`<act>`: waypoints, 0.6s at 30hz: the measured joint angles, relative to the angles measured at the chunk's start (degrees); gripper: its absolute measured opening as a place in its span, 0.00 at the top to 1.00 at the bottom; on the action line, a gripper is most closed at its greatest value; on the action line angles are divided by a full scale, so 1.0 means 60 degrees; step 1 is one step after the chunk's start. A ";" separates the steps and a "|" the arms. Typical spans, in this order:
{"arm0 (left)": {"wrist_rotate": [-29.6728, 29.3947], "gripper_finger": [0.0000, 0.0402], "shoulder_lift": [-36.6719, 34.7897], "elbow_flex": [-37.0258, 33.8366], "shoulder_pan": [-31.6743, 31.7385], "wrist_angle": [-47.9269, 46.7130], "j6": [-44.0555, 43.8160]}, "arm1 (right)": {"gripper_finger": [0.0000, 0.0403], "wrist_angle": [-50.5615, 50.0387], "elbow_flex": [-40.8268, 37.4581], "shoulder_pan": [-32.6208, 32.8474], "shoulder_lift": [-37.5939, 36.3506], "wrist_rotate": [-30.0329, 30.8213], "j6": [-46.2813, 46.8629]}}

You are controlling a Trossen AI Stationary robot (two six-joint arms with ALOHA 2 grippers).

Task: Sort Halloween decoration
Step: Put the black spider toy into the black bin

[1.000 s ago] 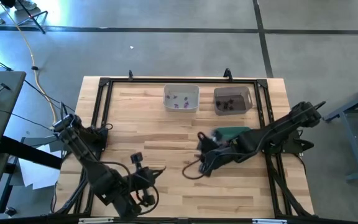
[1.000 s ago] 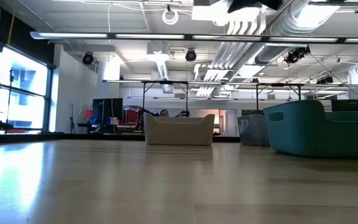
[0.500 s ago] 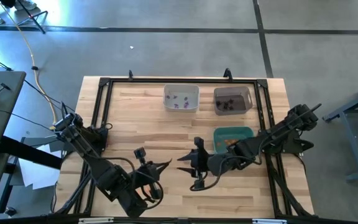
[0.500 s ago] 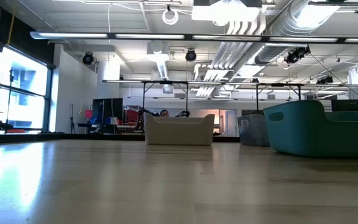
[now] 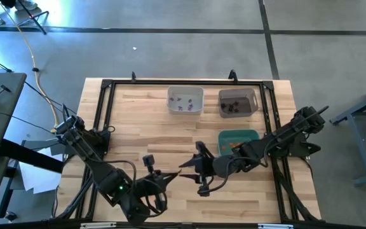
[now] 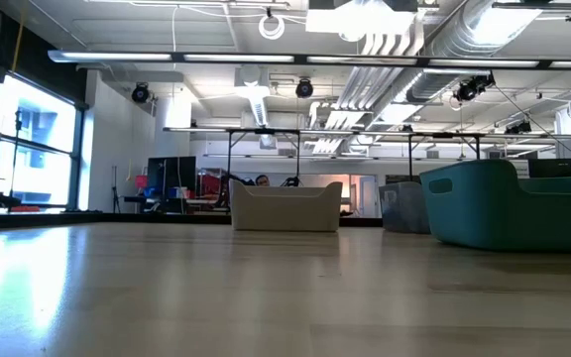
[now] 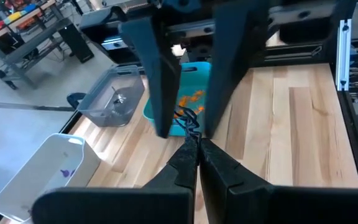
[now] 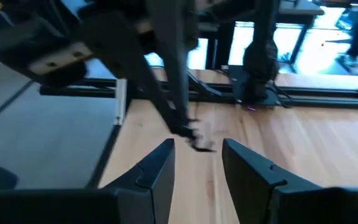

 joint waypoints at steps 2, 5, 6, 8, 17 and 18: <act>0.0000 1.00 0.0000 0.0000 0.0005 0.0002 0.0004 | 0.68 0.0092 0.0000 0.0000 0.0000 -0.0250 0.0001; 0.0000 1.00 0.0000 0.0000 0.0024 0.0003 0.0004 | 0.68 0.0192 0.0000 0.0018 0.0000 -0.0296 -0.0001; 0.0000 1.00 0.0000 0.0000 0.0024 0.0000 0.0004 | 0.68 0.0204 0.0000 0.0018 0.0000 -0.0299 -0.0001; 0.0000 1.00 -0.0004 0.0000 0.0024 0.0000 0.0004 | 0.68 0.0200 0.0000 0.0018 0.0000 -0.0299 -0.0001; -0.0018 1.00 -0.0004 0.0000 0.0020 -0.0003 0.0004 | 0.92 0.0190 0.0000 0.0018 0.0000 -0.0304 -0.0001; -0.0022 1.00 -0.0005 0.0000 0.0020 -0.0007 0.0004 | 0.96 0.0189 0.0000 0.0018 0.0000 -0.0332 -0.0004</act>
